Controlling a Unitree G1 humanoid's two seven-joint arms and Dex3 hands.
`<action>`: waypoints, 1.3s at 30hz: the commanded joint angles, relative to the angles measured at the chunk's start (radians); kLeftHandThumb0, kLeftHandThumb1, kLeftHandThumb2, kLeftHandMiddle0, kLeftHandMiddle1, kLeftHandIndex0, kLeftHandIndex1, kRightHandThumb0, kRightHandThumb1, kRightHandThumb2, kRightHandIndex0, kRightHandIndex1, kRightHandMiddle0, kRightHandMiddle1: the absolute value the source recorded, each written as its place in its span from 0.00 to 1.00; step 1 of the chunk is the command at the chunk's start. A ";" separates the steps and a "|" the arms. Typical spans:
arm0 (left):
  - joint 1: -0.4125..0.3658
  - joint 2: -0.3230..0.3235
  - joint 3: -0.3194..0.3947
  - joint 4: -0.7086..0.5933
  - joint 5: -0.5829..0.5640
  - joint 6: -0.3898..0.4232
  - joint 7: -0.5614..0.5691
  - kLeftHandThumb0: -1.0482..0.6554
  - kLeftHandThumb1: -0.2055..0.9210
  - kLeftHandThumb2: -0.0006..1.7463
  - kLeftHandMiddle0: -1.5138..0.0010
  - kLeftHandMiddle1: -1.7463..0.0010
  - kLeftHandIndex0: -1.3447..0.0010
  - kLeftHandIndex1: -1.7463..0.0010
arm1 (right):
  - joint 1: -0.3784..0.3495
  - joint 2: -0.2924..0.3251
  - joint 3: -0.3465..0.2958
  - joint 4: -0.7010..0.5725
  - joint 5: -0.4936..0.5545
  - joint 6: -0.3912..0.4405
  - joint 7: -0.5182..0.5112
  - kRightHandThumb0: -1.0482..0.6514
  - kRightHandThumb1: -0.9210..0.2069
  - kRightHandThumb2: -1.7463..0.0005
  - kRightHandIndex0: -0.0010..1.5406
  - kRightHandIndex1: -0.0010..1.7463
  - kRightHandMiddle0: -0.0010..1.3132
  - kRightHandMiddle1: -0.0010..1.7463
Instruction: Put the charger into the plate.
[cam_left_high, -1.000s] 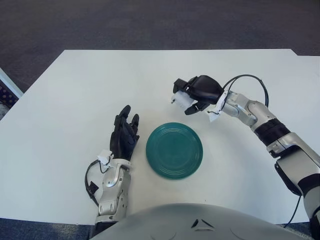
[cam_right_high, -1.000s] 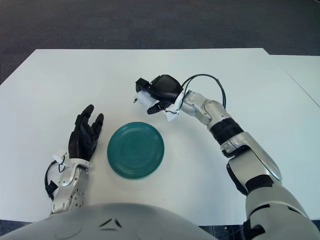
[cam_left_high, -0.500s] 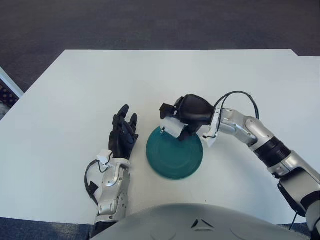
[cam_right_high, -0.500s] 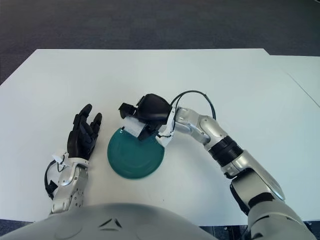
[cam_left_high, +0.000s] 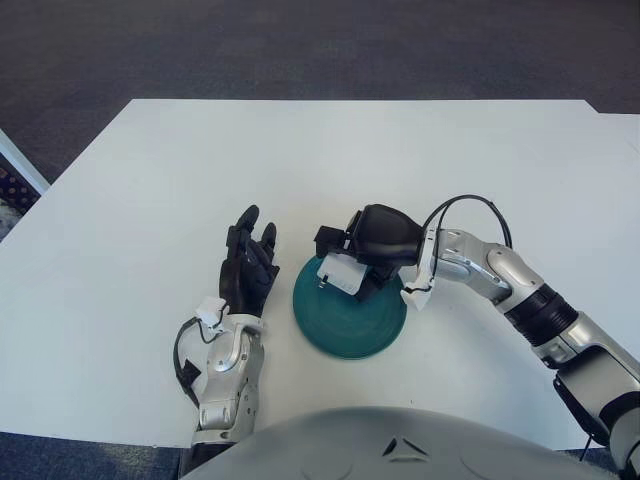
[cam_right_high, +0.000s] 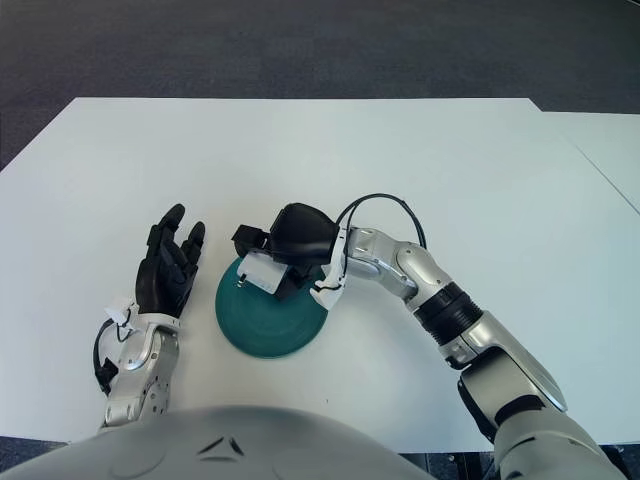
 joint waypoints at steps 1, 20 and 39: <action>0.004 -0.049 -0.013 -0.016 0.011 -0.001 0.012 0.01 1.00 0.50 0.72 0.99 0.98 0.60 | 0.010 0.006 -0.009 0.005 0.012 -0.008 0.010 0.31 0.00 0.60 0.77 1.00 0.69 1.00; 0.001 -0.046 -0.025 -0.024 0.006 -0.014 0.006 0.02 1.00 0.51 0.67 0.97 0.97 0.59 | 0.048 0.024 0.013 0.020 0.018 -0.003 0.125 0.32 0.00 0.58 0.84 1.00 0.79 1.00; -0.024 -0.022 -0.008 -0.016 0.048 0.052 0.039 0.07 1.00 0.50 0.72 1.00 1.00 0.61 | 0.017 0.038 0.014 0.114 0.058 -0.051 0.173 0.02 0.00 0.41 0.08 0.27 0.03 0.39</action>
